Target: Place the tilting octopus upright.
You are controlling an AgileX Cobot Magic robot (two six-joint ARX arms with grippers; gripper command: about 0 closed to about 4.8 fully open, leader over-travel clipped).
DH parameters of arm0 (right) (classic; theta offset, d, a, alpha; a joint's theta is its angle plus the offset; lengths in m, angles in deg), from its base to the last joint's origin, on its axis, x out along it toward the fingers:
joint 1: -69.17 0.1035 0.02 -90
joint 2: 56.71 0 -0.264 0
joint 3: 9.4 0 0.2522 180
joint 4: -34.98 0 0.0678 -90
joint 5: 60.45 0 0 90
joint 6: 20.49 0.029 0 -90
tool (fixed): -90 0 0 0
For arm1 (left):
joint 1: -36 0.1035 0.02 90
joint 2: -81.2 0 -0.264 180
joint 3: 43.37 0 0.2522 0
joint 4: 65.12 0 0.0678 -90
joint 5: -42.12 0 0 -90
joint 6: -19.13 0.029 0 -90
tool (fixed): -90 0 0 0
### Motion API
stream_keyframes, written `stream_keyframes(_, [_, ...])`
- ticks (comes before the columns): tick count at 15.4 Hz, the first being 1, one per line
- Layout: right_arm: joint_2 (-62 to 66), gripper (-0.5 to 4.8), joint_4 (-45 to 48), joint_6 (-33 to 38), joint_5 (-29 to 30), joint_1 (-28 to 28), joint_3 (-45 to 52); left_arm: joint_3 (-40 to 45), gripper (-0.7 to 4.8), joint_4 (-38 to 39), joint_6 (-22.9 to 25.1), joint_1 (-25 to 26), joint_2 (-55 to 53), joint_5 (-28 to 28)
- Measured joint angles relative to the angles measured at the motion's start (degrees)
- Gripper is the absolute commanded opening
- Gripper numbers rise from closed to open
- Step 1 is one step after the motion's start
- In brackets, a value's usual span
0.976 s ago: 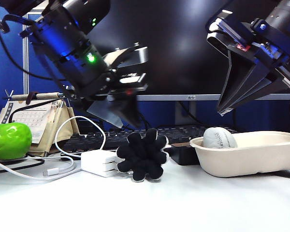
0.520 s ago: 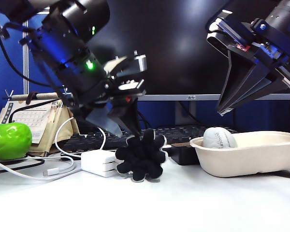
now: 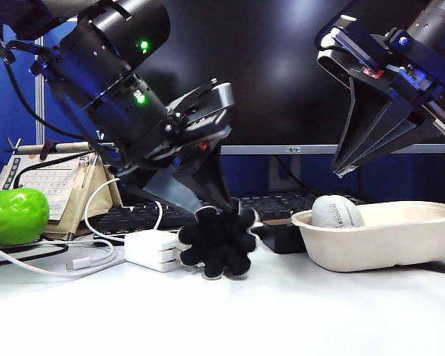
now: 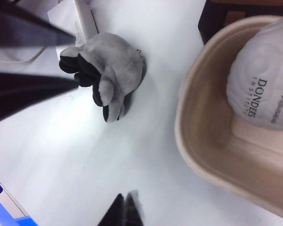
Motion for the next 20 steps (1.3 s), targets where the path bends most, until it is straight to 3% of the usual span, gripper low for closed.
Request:
stream_keyframes(7, [0.0,0.04,0.0,0.0,0.0,0.0,0.0,0.0,1.95,0.2,-0.1,0.0,-1.7,0.4])
stream_keyframes(8, [0.0,0.04,-0.1,0.0,0.0,0.0,0.0,0.0,0.72,0.2,-0.1,0.0,-1.8,0.4])
stream_keyframes(9, [0.0,0.04,-0.4,0.0,0.0,0.0,0.0,0.0,0.17,0.0,0.1,0.0,-1.9,0.4])
stream_keyframes(12, [0.0,0.04,-0.5,0.0,0.0,0.0,0.0,0.0,-0.08,0.0,0.8,0.0,-1.9,0.3])
stream_keyframes(18, [0.0,0.04,-0.5,0.0,0.0,0.0,0.0,0.0,-0.06,-0.4,3.8,0.0,-1.9,0.4])
stream_keyframes(20, [0.0,0.04,-0.5,0.0,0.0,0.0,0.0,0.0,-0.06,-0.4,7.4,-0.1,-1.8,0.3])
